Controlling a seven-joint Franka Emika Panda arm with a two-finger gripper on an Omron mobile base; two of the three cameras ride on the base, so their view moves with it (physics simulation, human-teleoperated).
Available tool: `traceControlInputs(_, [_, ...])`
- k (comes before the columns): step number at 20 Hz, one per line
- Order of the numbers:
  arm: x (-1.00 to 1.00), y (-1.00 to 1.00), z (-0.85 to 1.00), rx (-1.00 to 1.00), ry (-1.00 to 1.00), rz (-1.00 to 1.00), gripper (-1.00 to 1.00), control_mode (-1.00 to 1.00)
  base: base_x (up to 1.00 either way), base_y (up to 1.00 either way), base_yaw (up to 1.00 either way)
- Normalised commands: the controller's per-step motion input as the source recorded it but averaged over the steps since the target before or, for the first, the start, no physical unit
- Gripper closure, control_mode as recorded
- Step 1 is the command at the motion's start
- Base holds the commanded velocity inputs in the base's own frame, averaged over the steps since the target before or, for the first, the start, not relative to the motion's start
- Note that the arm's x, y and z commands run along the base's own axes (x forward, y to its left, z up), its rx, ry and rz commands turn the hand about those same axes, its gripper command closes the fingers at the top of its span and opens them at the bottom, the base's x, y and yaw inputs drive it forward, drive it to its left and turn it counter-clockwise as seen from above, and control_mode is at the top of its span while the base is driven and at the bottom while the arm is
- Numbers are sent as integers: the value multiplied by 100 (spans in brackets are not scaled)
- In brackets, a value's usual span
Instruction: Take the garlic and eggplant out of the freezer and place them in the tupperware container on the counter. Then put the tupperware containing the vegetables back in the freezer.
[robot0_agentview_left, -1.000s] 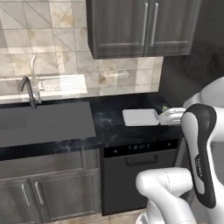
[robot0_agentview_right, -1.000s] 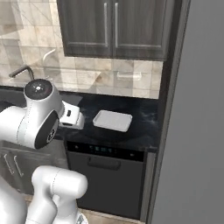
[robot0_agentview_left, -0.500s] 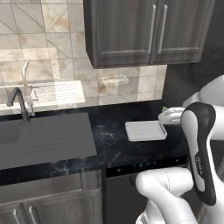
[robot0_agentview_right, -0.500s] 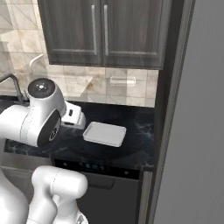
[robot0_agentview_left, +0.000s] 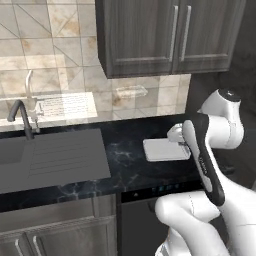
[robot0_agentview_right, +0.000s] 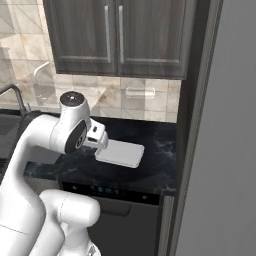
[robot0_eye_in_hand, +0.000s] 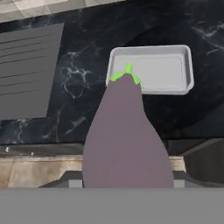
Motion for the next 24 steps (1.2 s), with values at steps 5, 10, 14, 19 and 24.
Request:
traceControlInputs(5, [100, -3, -60, 0, 10, -3, 100, -100, 0, 0, 0])
traceControlInputs(10, [100, -2, -57, -1, 3, -1, 100, -100, 0, 0, 0])
traceControlInputs(14, [83, 0, -48, -4, 0, 0, 100, -100, 0, 0, 0])
traceControlInputs(19, [57, 0, -44, -4, 0, 0, 100, -100, 0, 0, 0])
traceControlInputs(24, [41, 0, -45, -2, 0, 0, 100, -100, 0, 0, 0])
